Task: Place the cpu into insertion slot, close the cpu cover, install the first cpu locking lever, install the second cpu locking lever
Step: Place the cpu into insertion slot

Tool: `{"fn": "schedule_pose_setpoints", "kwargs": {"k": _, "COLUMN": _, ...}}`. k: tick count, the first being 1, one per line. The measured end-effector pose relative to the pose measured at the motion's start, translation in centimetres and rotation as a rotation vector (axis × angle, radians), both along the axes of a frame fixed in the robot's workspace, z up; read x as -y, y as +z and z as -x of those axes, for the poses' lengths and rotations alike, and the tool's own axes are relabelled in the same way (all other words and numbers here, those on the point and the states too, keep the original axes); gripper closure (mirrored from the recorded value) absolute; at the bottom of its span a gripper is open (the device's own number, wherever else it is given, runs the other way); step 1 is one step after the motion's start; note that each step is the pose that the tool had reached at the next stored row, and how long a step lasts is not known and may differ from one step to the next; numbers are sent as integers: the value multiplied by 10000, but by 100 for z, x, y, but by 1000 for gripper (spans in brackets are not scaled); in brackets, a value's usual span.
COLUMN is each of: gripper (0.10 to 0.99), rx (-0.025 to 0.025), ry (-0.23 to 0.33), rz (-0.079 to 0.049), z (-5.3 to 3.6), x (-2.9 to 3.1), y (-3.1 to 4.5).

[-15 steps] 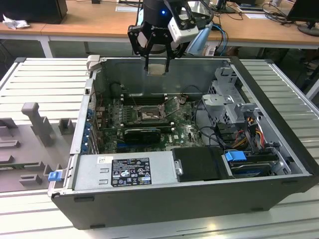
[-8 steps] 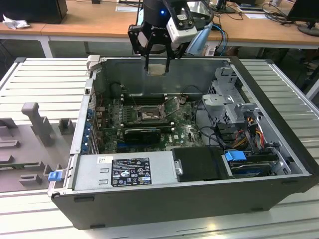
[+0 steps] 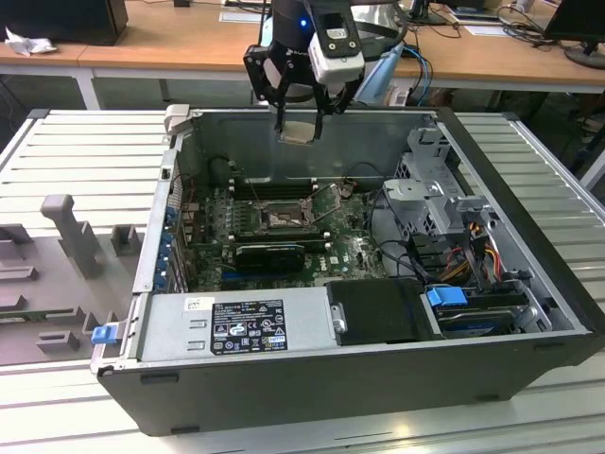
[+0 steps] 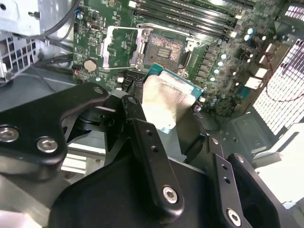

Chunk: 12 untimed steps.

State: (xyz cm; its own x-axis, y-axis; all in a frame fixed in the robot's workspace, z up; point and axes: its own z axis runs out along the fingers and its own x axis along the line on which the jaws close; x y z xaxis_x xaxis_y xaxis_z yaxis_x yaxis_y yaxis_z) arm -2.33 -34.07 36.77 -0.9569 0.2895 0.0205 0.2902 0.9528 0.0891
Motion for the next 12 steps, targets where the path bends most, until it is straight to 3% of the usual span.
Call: {"fn": "schedule_pose_setpoints", "kwargs": {"k": 12, "gripper": 561, "rx": 1, "ry": -1179, "rz": -2, "z": 0, "x": 0, "y": -11}}
